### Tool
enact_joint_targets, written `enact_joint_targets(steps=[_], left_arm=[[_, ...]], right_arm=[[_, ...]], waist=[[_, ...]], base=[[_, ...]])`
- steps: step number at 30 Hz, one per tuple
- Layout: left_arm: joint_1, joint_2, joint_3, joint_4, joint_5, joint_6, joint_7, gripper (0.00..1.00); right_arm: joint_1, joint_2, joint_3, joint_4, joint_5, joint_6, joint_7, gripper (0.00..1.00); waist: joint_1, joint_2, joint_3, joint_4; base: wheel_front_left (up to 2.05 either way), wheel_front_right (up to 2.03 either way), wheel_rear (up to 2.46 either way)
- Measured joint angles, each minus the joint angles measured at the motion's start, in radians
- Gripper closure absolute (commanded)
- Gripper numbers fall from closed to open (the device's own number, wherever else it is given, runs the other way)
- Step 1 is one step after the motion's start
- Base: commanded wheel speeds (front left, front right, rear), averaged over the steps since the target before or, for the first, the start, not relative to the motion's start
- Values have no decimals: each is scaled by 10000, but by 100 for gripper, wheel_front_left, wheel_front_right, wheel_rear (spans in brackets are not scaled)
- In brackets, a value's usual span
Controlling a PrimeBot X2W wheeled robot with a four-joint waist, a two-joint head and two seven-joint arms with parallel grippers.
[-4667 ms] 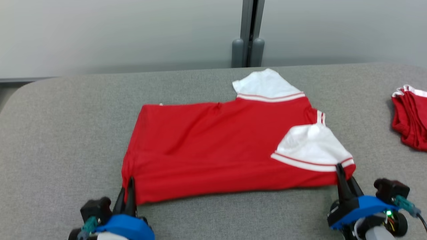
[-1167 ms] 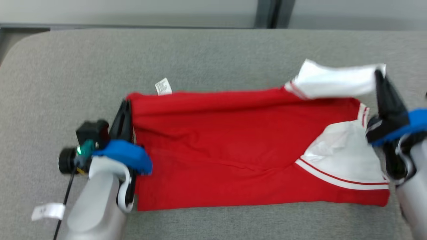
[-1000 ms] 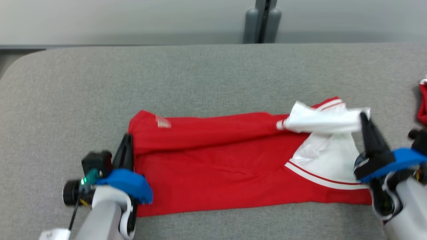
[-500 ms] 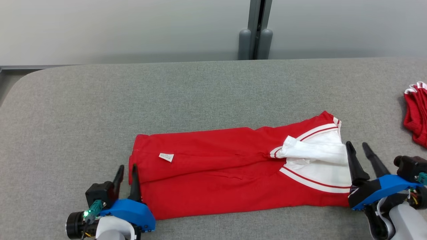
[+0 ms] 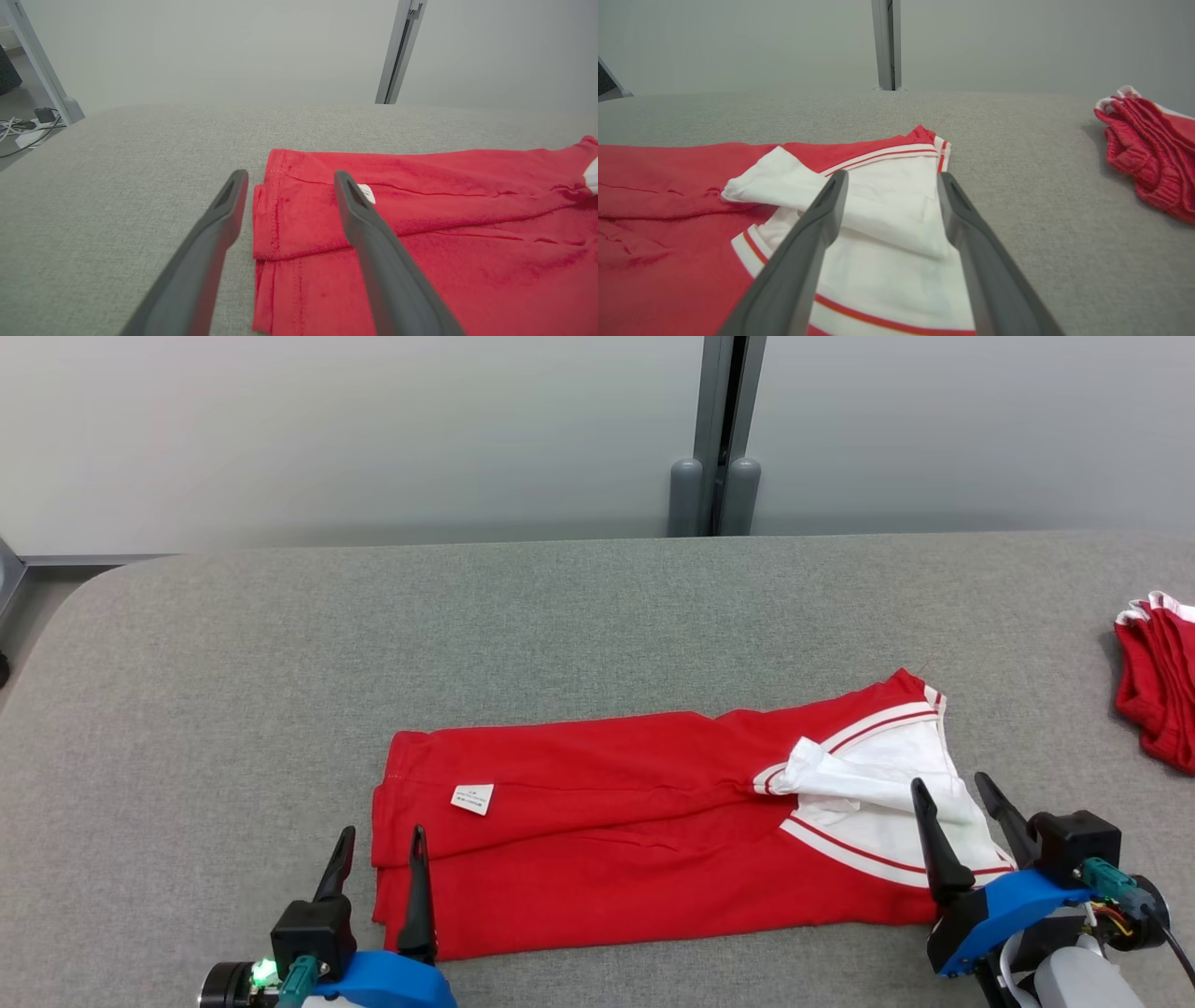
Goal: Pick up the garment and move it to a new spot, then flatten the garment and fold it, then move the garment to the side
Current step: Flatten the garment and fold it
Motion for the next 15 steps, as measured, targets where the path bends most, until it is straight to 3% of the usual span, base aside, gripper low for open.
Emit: enact_joint_targets(steps=[11,15], left_arm=[[-84,-54,-96,35,-13,-192,0,0],[-367,-56,-347,33,-708,-188,0,0]], right_arm=[[-882,-96,-90,1110,201,0,201,0],[-1590,-305,-142,1864,428,0,562,0]], waist=[[0,0,459,51],[2,0,899,165]], base=[[0,0,0],[0,0,0]])
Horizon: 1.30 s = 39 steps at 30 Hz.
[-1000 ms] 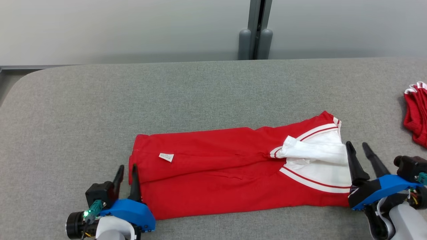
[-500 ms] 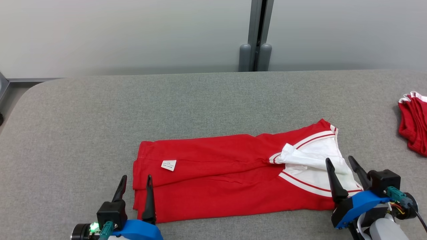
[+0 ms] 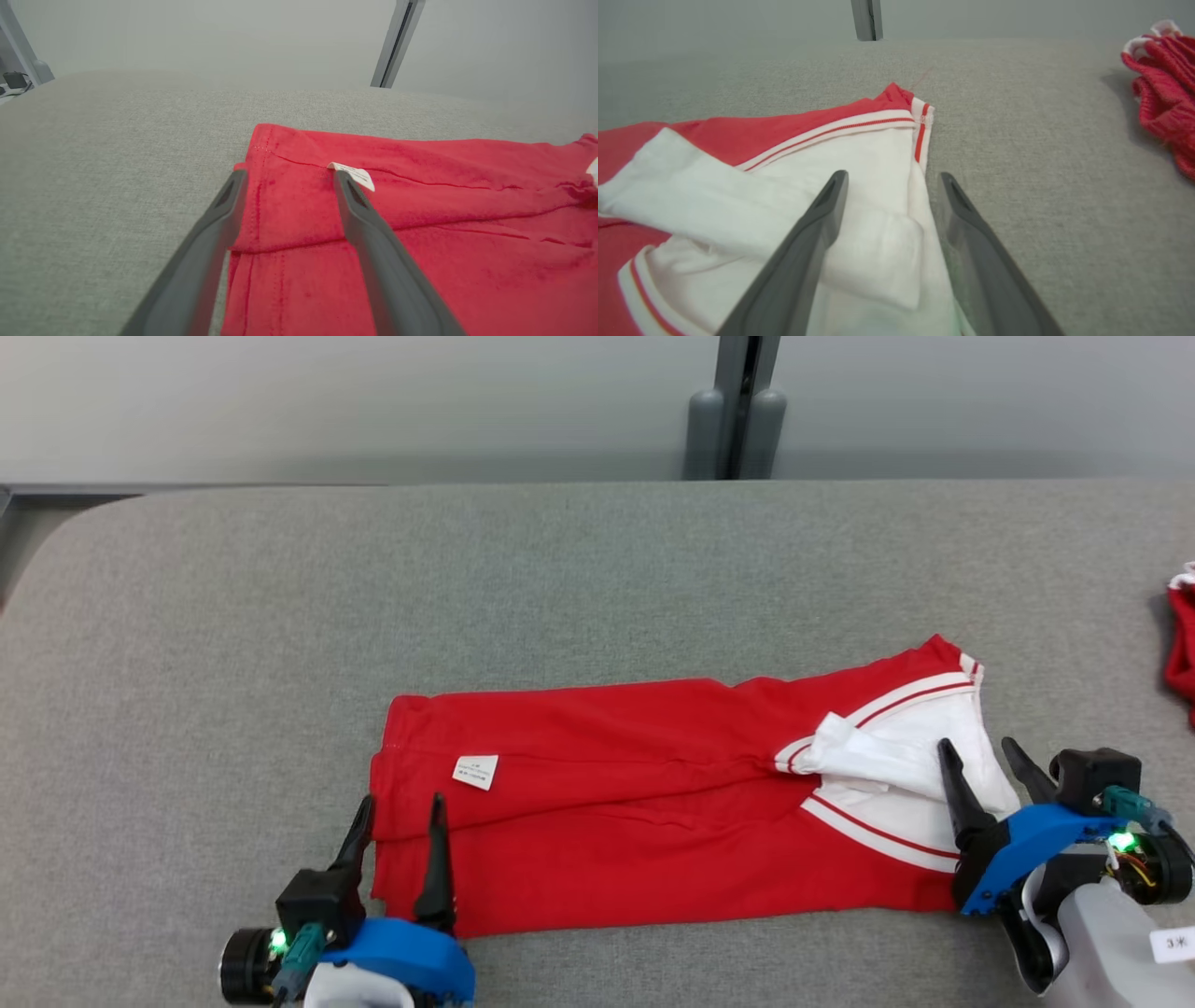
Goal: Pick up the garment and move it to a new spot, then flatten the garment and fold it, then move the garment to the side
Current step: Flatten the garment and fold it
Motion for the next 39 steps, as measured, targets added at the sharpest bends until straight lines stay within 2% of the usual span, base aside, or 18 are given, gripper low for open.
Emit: enact_joint_targets(steps=[8,9,10,11,15,18,22,24,27,30,34,39], left_arm=[[-447,-6,-336,2,-351,192,0,0],[-474,-6,-334,4,-355,196,0,0],[-505,-8,-328,-6,-355,203,0,0],[-523,-8,-313,-10,-355,219,0,0],[-508,-10,-255,-6,-357,276,0,0],[-405,-8,-213,54,-424,263,0,0],[-336,-13,-238,105,-539,230,0,0],[-255,-23,-263,105,-708,192,0,0],[-154,-12,-274,163,-825,194,0,0],[-166,-21,-364,192,-832,190,0,0],[-170,-23,-433,205,-1202,199,0,0],[-145,-21,-594,280,-1243,232,0,0]], right_arm=[[-568,-138,334,1216,757,-19,600,0],[-570,-174,481,1220,907,-23,640,16],[-571,-199,637,1208,1156,-40,648,76],[-570,-222,817,1170,1354,-69,648,100],[-387,-412,1354,984,2080,4,355,100],[-263,-646,1246,1034,2376,27,-82,100],[-81,-1381,757,1152,2470,4,-408,100],[-31,-1457,704,959,2510,2,-462,100],[105,-1394,947,201,2610,0,-520,100],[140,-1009,1532,-876,2922,0,-539,100],[273,-351,2397,-2349,3847,0,-472,100],[379,19,3461,-3743,4454,0,130,100]], waist=[[-1,0,571,343],[-1,0,593,342],[0,0,597,321],[-1,0,593,287],[-1,0,506,107],[0,0,369,-44],[0,0,130,-239],[0,0,-16,-288],[0,0,-135,-343],[0,0,-178,-279],[-1,0,-274,67],[-1,0,-404,684]], base=[[0,0,0],[0,0,0],[0,0,0],[0,0,0],[0,0,0],[0,0,0],[0,0,0],[0,0,0],[0,0,0],[0,0,0],[0,0,0],[0,0,0]])
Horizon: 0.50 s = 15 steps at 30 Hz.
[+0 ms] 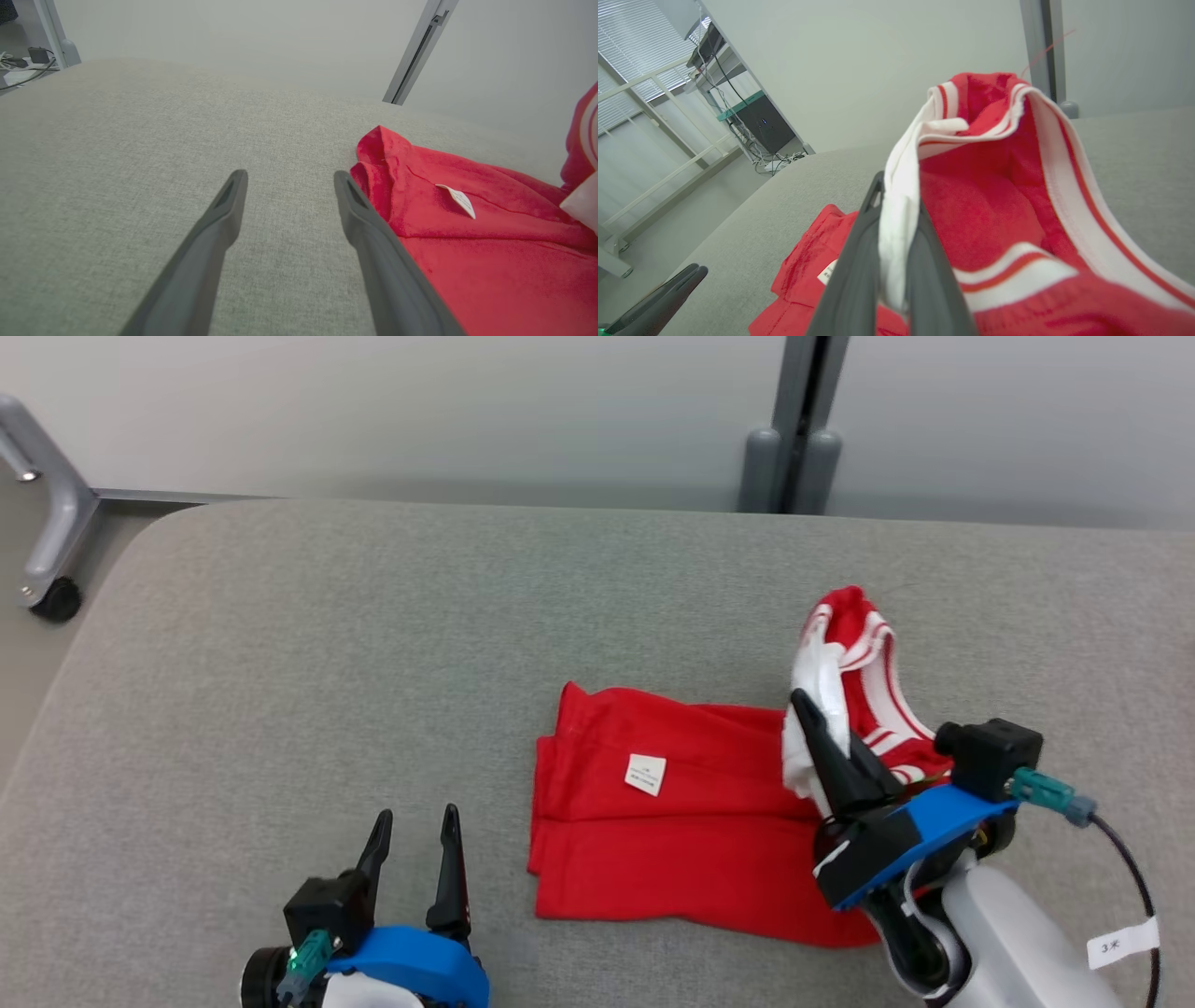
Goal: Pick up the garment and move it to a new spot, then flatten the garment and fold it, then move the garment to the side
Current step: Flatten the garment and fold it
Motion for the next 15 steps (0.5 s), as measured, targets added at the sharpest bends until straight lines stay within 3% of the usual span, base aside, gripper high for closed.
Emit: enact_joint_targets(steps=[5,10,11,12,13,15], left_arm=[[72,13,-77,52,12,-31,0,0],[164,13,-238,75,-4,-36,0,0],[167,13,-268,79,-6,-40,0,0],[177,12,-286,79,-6,-40,-2,0],[189,12,-293,75,-6,-40,0,0],[198,13,-272,63,-6,-27,0,0]], right_arm=[[12,397,828,-347,35,0,529,100],[-163,853,1315,48,-253,0,717,100],[-235,915,1310,222,-372,0,675,93],[-306,951,1323,380,-472,0,671,36],[-352,995,1308,499,-529,0,614,0],[-413,1137,1281,671,-596,0,449,0]], waist=[[-1,0,-100,773],[-1,0,-64,1475],[-1,0,-37,1583],[-1,0,-3,1669],[0,0,38,1732],[-1,0,93,1777]], base=[[0,0,0],[0,0,0],[0,0,0],[0,0,0],[0,0,0],[0,0,0]])
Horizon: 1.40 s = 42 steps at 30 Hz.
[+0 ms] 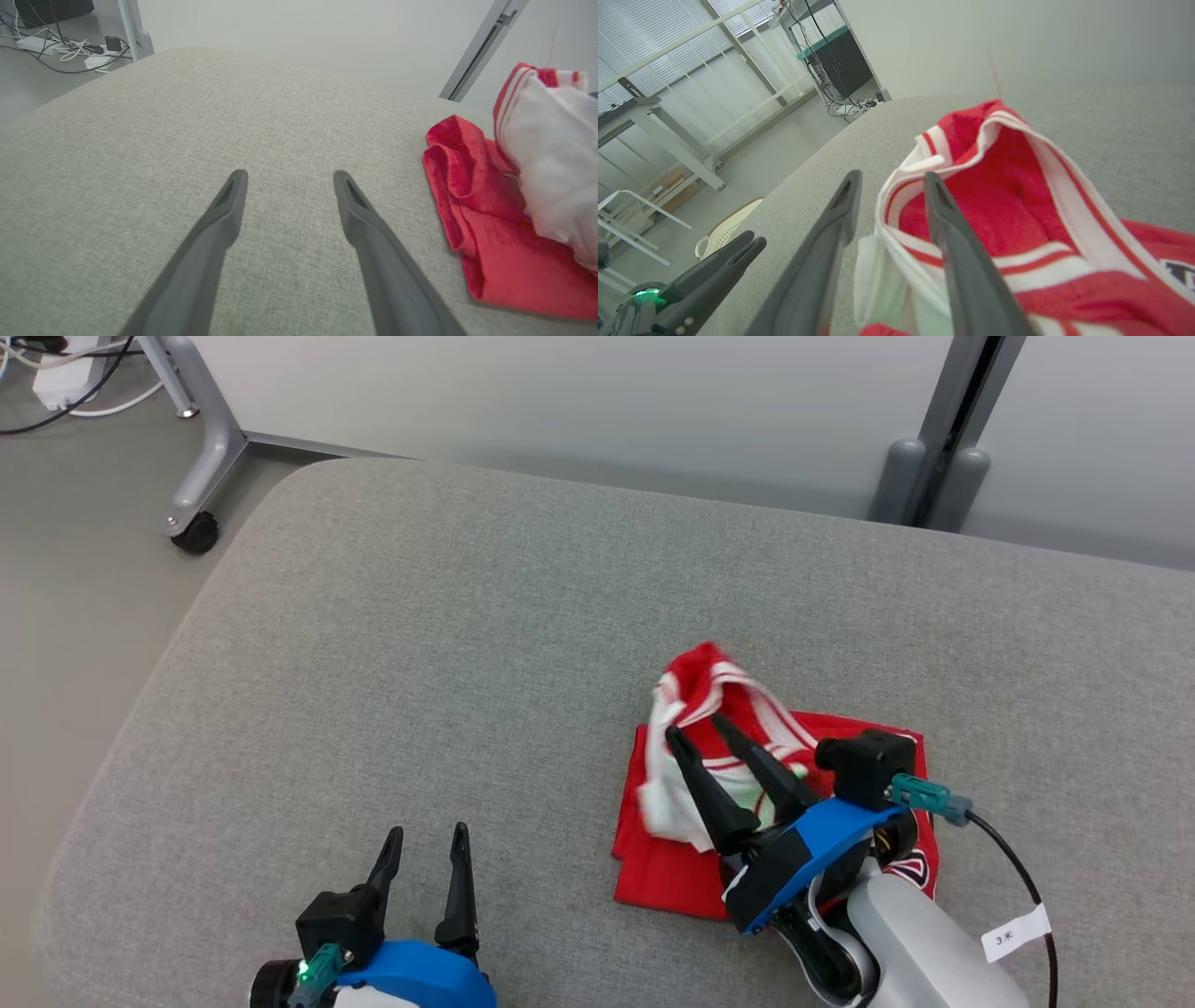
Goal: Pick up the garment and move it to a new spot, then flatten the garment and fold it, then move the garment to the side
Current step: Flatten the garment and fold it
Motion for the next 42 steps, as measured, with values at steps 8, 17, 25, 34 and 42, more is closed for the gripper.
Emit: enact_joint_targets(steps=[8,17,25,34,42], left_arm=[[13,-4,374,-153,205,40,-2,0],[-173,-6,757,-305,679,27,-2,0],[235,-4,1018,-309,1195,31,0,0],[941,-6,1172,-487,1333,31,-2,0],[1030,-6,1083,-476,1323,27,0,0]], right_arm=[[-72,-92,-1055,533,-888,0,-836,0],[616,-351,-3191,951,-2696,0,-1114,0],[1592,-117,-4362,871,-3762,0,-1131,0],[2370,151,-5269,980,-4581,0,-1131,0],[2474,267,-5361,988,-4709,0,-1131,0]], waist=[[0,0,-25,-834],[0,0,-289,-2140],[0,0,-823,-2727],[-1,0,-1312,-2952],[0,0,-1337,-2850]], base=[[0,0,0],[0,0,0],[0,0,0],[0,0,0],[0,0,0]])
